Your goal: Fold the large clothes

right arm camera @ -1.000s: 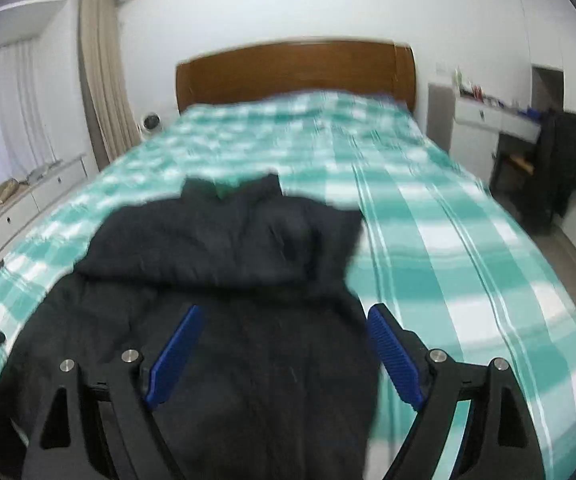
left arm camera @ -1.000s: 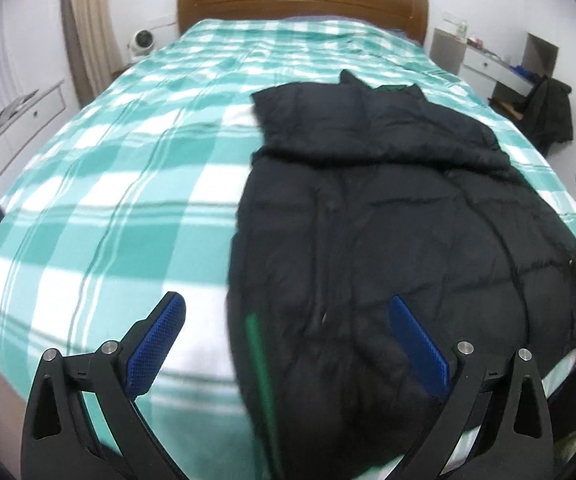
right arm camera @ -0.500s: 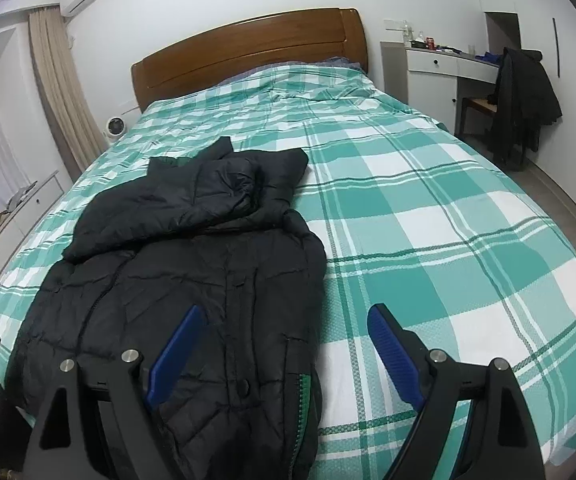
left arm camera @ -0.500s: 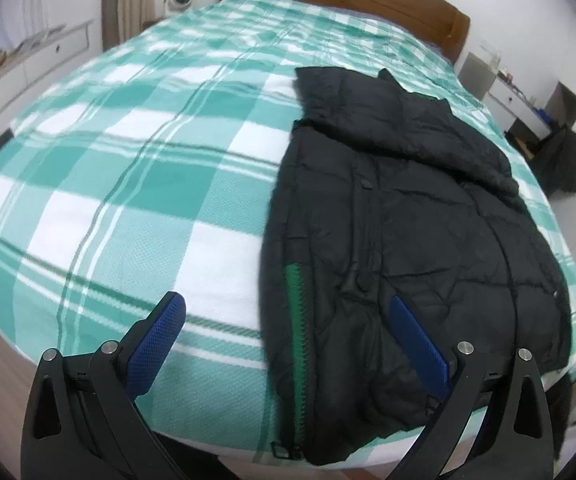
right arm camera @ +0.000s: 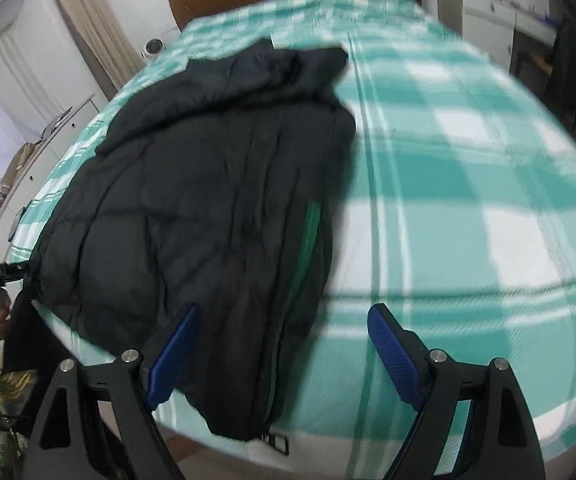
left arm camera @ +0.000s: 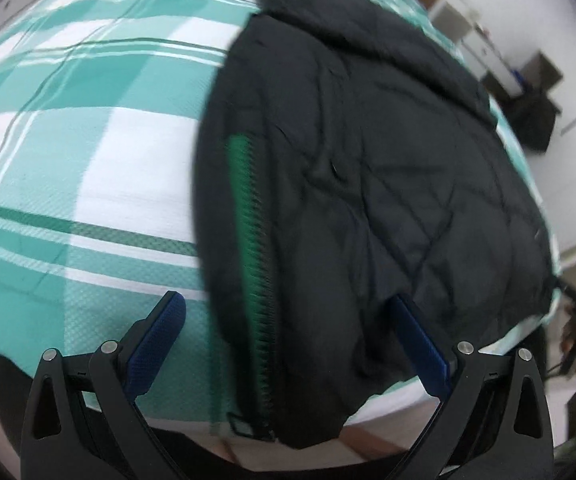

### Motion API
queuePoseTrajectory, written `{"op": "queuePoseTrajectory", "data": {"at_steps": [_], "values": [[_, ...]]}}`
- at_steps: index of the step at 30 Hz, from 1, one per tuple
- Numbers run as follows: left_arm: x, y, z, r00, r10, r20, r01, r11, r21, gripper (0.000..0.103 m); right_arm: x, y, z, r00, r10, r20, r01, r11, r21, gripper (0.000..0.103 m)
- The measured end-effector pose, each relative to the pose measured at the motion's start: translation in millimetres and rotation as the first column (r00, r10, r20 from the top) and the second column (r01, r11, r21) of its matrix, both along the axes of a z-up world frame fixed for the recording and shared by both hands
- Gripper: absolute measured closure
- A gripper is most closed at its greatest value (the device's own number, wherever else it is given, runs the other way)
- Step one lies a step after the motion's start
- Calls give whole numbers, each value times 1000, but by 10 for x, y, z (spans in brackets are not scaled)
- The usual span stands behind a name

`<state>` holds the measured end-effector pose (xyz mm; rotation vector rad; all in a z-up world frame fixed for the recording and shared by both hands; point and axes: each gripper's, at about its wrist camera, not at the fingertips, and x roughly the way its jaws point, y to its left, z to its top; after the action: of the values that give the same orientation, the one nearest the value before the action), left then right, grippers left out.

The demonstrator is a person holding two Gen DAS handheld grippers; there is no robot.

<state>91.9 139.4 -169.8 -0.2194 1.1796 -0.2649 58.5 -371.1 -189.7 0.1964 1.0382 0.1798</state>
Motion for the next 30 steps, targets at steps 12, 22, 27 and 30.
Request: {"op": "queuePoseTrajectory", "data": {"at_steps": [12,22,27,30], "values": [[-86,-69,-60,1000,-16,-16,16,1000,-18,28,112,218,-232,993,76,-93,-66,993,101,57],[-156,118,93,999,36,-24,-39,990,-134,83,145,330,-53,993,99,-71,-94,993,78,83],[-199,105,355,999,25,24,-21,990,-138,88,90,308,210,995,102,-21,-99,990,100,84],[-225,119,481,999,2,39,4,990,-143,89,49,285,338,995,104,-4,-103,989,109,84]]}}
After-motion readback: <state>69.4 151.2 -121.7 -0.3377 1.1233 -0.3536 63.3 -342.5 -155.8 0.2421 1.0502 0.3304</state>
